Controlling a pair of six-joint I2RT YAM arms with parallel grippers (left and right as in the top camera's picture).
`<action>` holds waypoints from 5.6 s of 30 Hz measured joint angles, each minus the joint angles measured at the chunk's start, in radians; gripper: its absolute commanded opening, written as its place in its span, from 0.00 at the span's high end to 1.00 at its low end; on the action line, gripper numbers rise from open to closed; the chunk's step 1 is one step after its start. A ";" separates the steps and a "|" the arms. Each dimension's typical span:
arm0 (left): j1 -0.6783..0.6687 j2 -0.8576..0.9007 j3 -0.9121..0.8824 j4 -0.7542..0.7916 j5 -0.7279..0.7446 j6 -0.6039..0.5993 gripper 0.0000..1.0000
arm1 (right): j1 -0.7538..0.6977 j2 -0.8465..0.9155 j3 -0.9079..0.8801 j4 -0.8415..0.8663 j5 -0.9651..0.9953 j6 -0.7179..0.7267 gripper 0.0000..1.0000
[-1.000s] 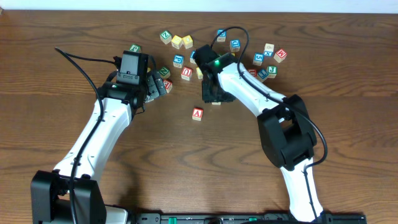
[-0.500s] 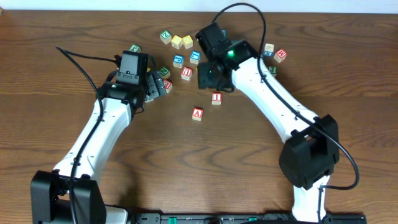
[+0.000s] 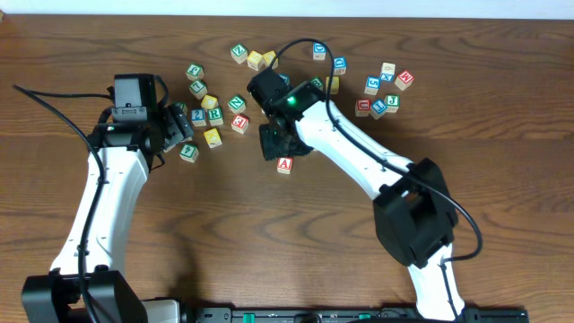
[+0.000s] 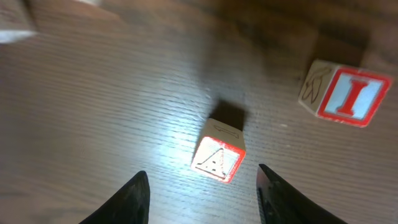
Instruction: Spell out AI2
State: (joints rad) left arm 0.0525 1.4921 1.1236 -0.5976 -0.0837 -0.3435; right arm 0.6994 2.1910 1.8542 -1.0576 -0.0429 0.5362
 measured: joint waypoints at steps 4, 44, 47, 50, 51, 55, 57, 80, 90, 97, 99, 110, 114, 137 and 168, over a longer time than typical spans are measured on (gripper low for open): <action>0.005 0.000 0.000 0.001 0.000 0.000 0.04 | 0.001 0.047 -0.001 -0.007 0.010 0.012 0.51; 0.005 0.000 0.000 0.002 0.000 0.000 0.04 | 0.005 0.094 -0.004 0.034 0.058 0.064 0.78; 0.005 0.000 0.000 0.002 0.000 0.000 0.04 | 0.004 0.094 -0.004 0.035 0.060 0.066 0.78; 0.005 0.000 0.000 0.002 0.000 0.000 0.04 | 0.004 0.094 -0.004 0.036 0.065 0.066 0.78; 0.005 0.000 0.000 0.002 0.000 0.000 0.04 | 0.004 0.094 -0.004 0.039 0.068 0.066 0.78; 0.005 0.000 0.000 0.002 0.000 0.000 0.04 | 0.001 0.094 -0.004 0.057 0.081 0.066 0.78; 0.005 0.000 0.000 0.002 0.000 0.000 0.04 | -0.005 0.094 -0.004 0.068 0.084 0.066 0.78; 0.005 0.000 0.000 0.002 0.000 0.000 0.04 | -0.080 0.094 -0.004 0.143 0.104 0.068 0.62; 0.005 0.000 0.000 0.002 0.000 0.000 0.04 | -0.080 0.094 -0.004 0.140 0.104 0.066 0.60; 0.005 0.000 0.000 0.037 0.001 0.000 0.04 | -0.080 0.084 0.016 0.132 0.104 0.045 0.56; 0.005 0.000 0.000 0.068 0.003 0.000 0.04 | -0.080 0.061 0.023 0.131 0.104 0.035 0.53; 0.001 0.000 0.000 0.132 0.184 0.055 0.35 | -0.164 -0.167 0.051 0.085 0.105 -0.003 0.48; -0.026 0.008 0.005 0.158 0.225 0.063 0.37 | -0.206 -0.187 0.056 0.068 0.109 -0.014 0.48; -0.066 0.423 0.217 0.180 0.177 0.094 0.51 | -0.230 -0.186 0.056 -0.021 0.111 -0.048 0.41; -0.066 0.533 0.218 0.242 0.111 0.159 0.56 | -0.230 -0.186 0.056 -0.071 0.150 -0.074 0.36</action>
State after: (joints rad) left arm -0.0132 2.0254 1.3415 -0.3553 0.0269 -0.1848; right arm 0.4698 2.0052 1.9102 -1.1290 0.1070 0.4622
